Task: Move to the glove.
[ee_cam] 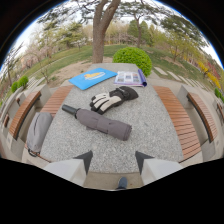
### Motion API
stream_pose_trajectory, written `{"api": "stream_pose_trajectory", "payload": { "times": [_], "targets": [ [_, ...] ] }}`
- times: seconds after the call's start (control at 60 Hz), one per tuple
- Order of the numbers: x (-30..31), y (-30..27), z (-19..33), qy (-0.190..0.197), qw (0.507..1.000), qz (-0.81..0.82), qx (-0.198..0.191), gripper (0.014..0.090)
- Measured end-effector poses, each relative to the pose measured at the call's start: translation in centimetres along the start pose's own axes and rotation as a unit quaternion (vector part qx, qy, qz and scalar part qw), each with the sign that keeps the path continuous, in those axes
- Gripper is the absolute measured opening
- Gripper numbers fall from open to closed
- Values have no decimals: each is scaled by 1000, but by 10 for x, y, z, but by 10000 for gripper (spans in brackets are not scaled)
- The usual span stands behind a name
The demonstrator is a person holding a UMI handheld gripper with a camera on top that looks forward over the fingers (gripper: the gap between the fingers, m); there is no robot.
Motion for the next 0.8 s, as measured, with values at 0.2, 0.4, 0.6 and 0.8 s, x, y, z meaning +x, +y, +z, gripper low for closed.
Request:
{"api": "stream_pose_trajectory", "payload": {
  "times": [0.2, 0.4, 0.6, 0.8],
  "targets": [
    [0, -38, 53, -2, 1000, -3, 2, 846],
    [10, -90, 119, -5, 1000, -8, 7, 847],
    [13, -141, 185, -12, 1000, -11, 13, 846],
    [11, -172, 226, -15, 1000, -15, 18, 848]
  ]
}}
